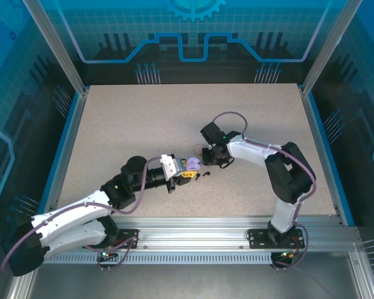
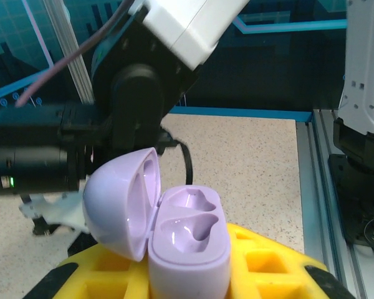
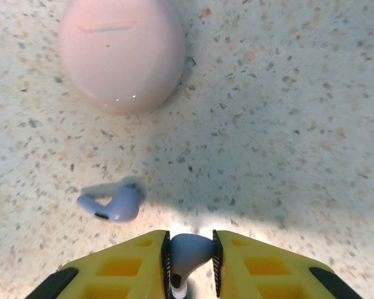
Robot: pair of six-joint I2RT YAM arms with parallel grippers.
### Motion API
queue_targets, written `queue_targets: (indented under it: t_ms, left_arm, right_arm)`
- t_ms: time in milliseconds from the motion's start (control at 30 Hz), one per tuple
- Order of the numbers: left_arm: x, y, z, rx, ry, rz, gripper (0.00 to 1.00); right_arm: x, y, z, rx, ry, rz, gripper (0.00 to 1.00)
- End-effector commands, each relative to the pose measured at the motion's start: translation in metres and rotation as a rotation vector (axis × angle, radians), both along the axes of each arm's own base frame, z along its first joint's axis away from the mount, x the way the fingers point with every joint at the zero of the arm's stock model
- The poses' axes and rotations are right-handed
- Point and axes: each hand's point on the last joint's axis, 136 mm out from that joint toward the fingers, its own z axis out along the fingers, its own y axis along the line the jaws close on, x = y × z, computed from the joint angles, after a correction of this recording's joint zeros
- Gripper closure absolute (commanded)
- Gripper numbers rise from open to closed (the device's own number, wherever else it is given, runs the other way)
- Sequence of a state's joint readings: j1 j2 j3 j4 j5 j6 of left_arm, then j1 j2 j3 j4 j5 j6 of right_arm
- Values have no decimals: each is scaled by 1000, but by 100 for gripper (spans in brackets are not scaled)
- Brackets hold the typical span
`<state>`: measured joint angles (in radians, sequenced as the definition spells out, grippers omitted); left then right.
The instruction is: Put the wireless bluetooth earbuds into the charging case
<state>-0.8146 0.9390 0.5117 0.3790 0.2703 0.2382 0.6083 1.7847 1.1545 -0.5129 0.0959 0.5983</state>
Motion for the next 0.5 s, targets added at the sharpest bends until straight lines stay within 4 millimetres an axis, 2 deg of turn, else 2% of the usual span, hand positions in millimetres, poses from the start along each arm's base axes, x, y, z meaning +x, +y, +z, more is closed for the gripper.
queue_targets:
  t_ms: [0, 200, 333, 467]
  left_arm:
    - [4, -2, 0, -43, 34, 19, 99]
    - [15, -11, -10, -87, 78, 41, 100]
    - [29, -19, -16, -108, 86, 68, 100]
    - [44, -28, -22, -120, 80, 101, 100]
  right_arm:
    - [4, -4, 39, 52, -123, 17, 74]
    - [-5, -17, 104, 173, -293, 21, 74]
    - [-16, -24, 149, 257, -401, 17, 74]
    - [-29, -30, 184, 329, -472, 13, 74]
